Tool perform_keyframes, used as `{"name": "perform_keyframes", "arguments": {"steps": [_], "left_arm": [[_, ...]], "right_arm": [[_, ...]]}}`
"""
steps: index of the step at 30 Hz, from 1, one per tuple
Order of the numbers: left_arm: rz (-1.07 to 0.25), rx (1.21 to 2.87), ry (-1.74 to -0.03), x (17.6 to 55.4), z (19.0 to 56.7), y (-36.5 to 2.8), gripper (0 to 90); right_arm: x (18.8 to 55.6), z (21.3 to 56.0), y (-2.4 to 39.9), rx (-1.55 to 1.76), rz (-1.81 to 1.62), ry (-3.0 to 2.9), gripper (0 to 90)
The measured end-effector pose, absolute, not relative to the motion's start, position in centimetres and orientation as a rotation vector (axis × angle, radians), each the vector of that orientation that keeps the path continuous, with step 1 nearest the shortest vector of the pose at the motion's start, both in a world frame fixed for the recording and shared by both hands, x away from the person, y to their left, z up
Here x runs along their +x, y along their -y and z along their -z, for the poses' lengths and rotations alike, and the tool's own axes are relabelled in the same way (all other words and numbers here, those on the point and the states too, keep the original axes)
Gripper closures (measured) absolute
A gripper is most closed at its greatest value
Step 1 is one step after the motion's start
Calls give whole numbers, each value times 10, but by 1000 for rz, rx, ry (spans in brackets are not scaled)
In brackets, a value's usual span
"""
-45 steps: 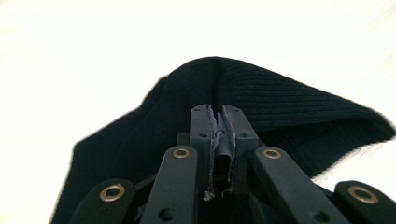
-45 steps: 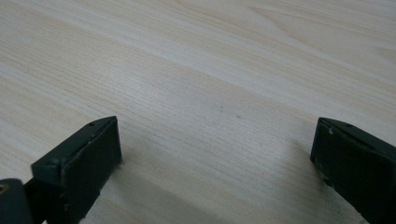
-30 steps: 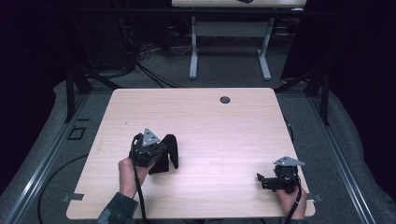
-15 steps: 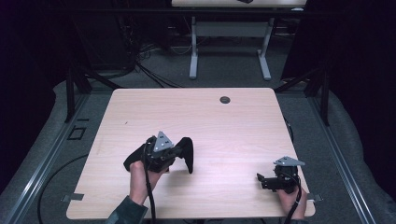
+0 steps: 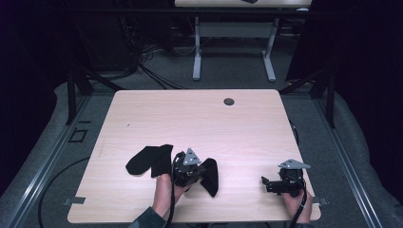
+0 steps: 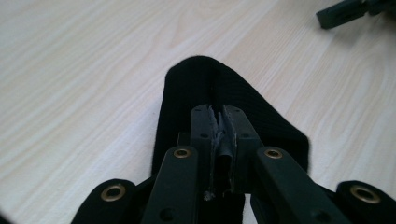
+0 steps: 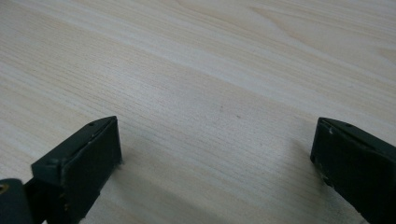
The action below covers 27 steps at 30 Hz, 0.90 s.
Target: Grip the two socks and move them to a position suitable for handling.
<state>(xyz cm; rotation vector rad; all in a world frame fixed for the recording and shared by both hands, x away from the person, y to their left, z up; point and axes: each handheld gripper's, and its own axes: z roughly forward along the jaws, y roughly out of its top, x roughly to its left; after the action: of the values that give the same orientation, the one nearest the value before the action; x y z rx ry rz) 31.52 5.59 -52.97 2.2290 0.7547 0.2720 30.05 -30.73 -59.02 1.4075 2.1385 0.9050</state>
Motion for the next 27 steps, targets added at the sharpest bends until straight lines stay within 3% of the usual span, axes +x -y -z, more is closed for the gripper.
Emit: {"name": "perform_keyframes", "arguments": {"steps": [4, 5, 8, 9, 12, 19, 27], "left_arm": [[-243, 2241, -781, 319, 546, -51, 816], [-242, 2245, -790, 320, 548, -51, 778], [-243, 2230, -830, 323, 554, -53, 547], [-259, 2225, -832, 322, 553, -56, 430], [-298, 2198, -834, 316, 548, -67, 253], [-424, 2196, -893, 298, 552, -98, 159], [-459, 2223, -940, 281, 561, -108, 170]], "right_arm": [[301, 590, 307, 1407, -905, -2138, 12], [300, 590, 307, 1407, -905, -2140, 12], [301, 590, 307, 1407, -906, -2140, 13], [300, 590, 307, 1408, -905, -2139, 17], [299, 590, 308, 1419, -906, -2112, 50], [298, 590, 308, 1444, -894, -2090, 55], [289, 586, 309, 1478, -985, -2075, 142]]}}
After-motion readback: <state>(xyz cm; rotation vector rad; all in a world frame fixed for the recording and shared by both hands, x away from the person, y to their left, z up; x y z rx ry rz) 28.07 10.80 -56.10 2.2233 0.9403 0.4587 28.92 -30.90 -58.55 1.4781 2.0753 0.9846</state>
